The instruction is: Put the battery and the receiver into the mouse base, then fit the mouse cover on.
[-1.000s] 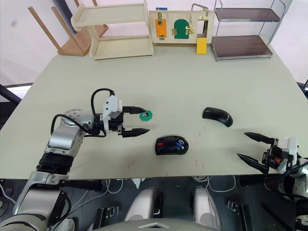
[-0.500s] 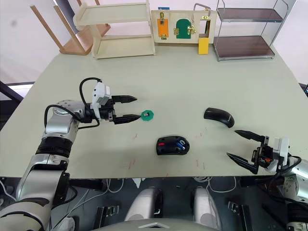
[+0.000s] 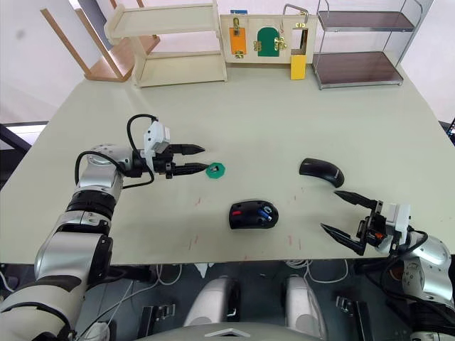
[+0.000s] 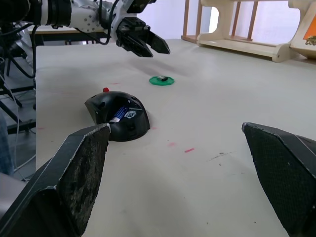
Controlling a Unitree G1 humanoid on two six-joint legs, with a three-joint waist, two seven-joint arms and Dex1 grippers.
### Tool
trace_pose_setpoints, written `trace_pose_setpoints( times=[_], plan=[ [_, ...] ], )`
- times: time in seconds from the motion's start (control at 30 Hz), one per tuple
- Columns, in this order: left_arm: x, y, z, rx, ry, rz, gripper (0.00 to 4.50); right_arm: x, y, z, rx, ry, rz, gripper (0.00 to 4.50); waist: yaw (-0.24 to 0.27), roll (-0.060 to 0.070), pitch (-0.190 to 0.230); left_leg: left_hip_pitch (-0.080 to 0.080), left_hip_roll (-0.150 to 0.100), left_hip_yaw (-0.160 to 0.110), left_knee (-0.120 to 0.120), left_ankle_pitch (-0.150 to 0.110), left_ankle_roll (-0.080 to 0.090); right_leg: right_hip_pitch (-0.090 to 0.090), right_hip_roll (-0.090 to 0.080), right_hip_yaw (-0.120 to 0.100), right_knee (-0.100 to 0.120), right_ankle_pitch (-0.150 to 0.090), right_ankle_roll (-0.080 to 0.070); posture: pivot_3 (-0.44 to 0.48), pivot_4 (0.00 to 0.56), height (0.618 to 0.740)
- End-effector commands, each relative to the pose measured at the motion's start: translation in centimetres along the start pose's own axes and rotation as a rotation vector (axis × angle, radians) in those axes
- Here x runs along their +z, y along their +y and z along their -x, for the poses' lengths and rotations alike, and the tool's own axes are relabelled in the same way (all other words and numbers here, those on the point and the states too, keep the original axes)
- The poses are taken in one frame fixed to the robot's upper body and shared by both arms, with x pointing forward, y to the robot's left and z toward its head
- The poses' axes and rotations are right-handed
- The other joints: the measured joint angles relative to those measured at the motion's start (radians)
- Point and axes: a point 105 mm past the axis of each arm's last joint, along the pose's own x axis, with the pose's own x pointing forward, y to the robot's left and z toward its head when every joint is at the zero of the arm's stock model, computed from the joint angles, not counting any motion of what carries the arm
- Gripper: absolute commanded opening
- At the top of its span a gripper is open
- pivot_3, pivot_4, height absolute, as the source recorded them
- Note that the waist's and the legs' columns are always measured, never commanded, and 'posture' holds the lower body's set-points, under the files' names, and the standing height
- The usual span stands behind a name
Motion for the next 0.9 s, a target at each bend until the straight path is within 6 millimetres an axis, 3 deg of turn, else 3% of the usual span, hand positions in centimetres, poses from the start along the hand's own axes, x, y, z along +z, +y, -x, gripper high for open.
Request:
trace_pose_setpoints(
  times=[0.03, 0.1, 0.9],
  plan=[
    [0.8, 0.4, 0.1, 0.009, -0.002, -0.049, 1.56, 0.8, -0.4, -0.3, -0.001, -0.023, 0.05, 4.5, 0.0, 0.0, 0.0, 0.0, 0.0, 0.0, 0.0, 0.0, 0.0, 0.0, 0.0, 0.0, 0.0, 0.0, 0.0, 0.0, 0.15, 0.74],
    [0.8, 0.4, 0.0, 0.018, 0.005, -0.054, 0.65, 0.6, -0.4, -0.3, -0.001, -0.022, 0.051, 4.5, 0.0, 0.0, 0.0, 0.0, 0.0, 0.0, 0.0, 0.0, 0.0, 0.0, 0.0, 0.0, 0.0, 0.0, 0.0, 0.0, 0.15, 0.74],
    [-0.7, 0.1, 0.0, 0.055, 0.07, -0.06, 0.65, -0.1, -0.1, 0.2, -0.036, -0.016, 0.046, 4.5, 0.0, 0.0, 0.0, 0.0, 0.0, 0.0, 0.001, 0.0, 0.0, 0.0, 0.0, 0.0, 0.001, 0.0, 0.0, 0.0, 0.15, 0.74]
  ],
)
